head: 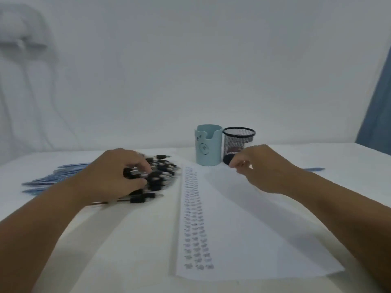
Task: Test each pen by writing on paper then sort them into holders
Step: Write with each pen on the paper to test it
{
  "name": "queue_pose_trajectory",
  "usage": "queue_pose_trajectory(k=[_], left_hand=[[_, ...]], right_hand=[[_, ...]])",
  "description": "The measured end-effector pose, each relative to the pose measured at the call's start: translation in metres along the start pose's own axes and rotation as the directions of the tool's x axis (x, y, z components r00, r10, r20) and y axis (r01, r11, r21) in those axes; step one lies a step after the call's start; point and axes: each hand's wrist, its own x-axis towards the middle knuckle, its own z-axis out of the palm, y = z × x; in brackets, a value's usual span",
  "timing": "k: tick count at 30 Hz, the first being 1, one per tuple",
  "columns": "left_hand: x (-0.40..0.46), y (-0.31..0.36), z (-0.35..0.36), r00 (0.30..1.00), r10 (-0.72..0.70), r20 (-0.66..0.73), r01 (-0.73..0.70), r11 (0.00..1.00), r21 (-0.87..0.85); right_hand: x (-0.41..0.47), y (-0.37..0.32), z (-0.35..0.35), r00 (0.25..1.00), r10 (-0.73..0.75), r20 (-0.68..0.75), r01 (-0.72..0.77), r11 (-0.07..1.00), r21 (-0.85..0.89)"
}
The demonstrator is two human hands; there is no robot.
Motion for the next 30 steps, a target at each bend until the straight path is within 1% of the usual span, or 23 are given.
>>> queue_pose_trajectory(k=[2,3,6,8,11,13,15,17,19,20,21,23,24,25,26,27,28,29,30], left_hand=[[-0.005,-0.007,-0.016,0.991,-0.029,0.128,0.032,0.999,-0.021],[-0.007,-0.010,-0.022,0.985,-0.055,0.165,0.060,0.998,-0.028],[-0.008,-0.014,-0.035,0.971,-0.093,0.219,0.087,0.996,0.038],[-0.006,-0.011,-0.034,0.957,-0.087,0.275,0.070,0.995,0.073],[-0.005,-0.008,-0.027,0.935,-0.101,0.341,0.052,0.987,0.150],[-0.003,-0.007,-0.023,0.940,-0.101,0.325,0.054,0.987,0.150],[-0.005,-0.007,-0.023,0.948,-0.092,0.304,0.063,0.993,0.104],[-0.006,-0.005,-0.025,0.963,-0.087,0.256,0.080,0.996,0.036],[-0.006,0.000,-0.027,0.983,-0.119,0.137,0.135,0.984,-0.113],[-0.005,0.002,-0.026,0.986,-0.159,0.058,0.168,0.957,-0.237],[-0.003,0.005,-0.024,0.977,-0.214,-0.016,0.191,0.898,-0.397],[0.003,0.012,-0.016,0.931,-0.350,-0.104,0.188,0.703,-0.686],[0.005,0.017,-0.011,0.903,-0.412,-0.122,0.171,0.603,-0.779],[0.007,0.022,-0.005,0.877,-0.465,-0.119,0.149,0.500,-0.853],[0.008,0.027,0.002,0.861,-0.499,-0.096,0.125,0.391,-0.912],[0.008,0.033,0.009,0.855,-0.515,-0.063,0.105,0.291,-0.951],[0.008,0.036,0.016,0.856,-0.516,-0.026,0.094,0.205,-0.974],[0.007,0.040,0.022,0.861,-0.508,0.012,0.097,0.141,-0.985],[0.006,0.041,0.027,0.870,-0.491,0.049,0.112,0.100,-0.989]], right_hand=[[0.006,-0.029,0.006,0.992,-0.107,0.069,0.103,0.993,0.052],[0.009,-0.042,0.009,0.984,-0.147,0.103,0.141,0.988,0.069],[0.018,-0.072,0.022,0.942,-0.267,0.203,0.254,0.963,0.086],[0.022,-0.082,0.028,0.918,-0.319,0.234,0.305,0.948,0.094],[0.031,-0.090,0.040,0.899,-0.381,0.214,0.367,0.924,0.104],[0.032,-0.088,0.050,0.905,-0.395,0.159,0.376,0.916,0.138],[0.027,-0.082,0.061,0.912,-0.404,0.069,0.383,0.899,0.211],[0.023,-0.076,0.069,0.929,-0.370,0.009,0.350,0.886,0.305],[0.022,-0.073,0.071,0.946,-0.324,-0.005,0.305,0.884,0.355],[0.021,-0.071,0.071,0.948,-0.318,-0.018,0.304,0.885,0.352],[0.020,-0.071,0.071,0.947,-0.319,-0.034,0.312,0.888,0.338],[0.016,-0.072,0.069,0.944,-0.317,-0.088,0.328,0.891,0.314],[0.015,-0.074,0.068,0.945,-0.306,-0.118,0.328,0.885,0.332],[0.013,-0.076,0.067,0.953,-0.272,-0.131,0.302,0.866,0.400],[0.012,-0.080,0.064,0.971,-0.213,-0.108,0.237,0.818,0.525],[0.011,-0.084,0.061,0.988,-0.148,-0.050,0.143,0.721,0.678],[0.011,-0.087,0.059,0.995,-0.100,0.022,0.041,0.588,0.808],[0.012,-0.089,0.058,0.993,-0.070,0.092,-0.051,0.444,0.894],[0.013,-0.091,0.056,0.988,-0.048,0.149,-0.126,0.316,0.940]])
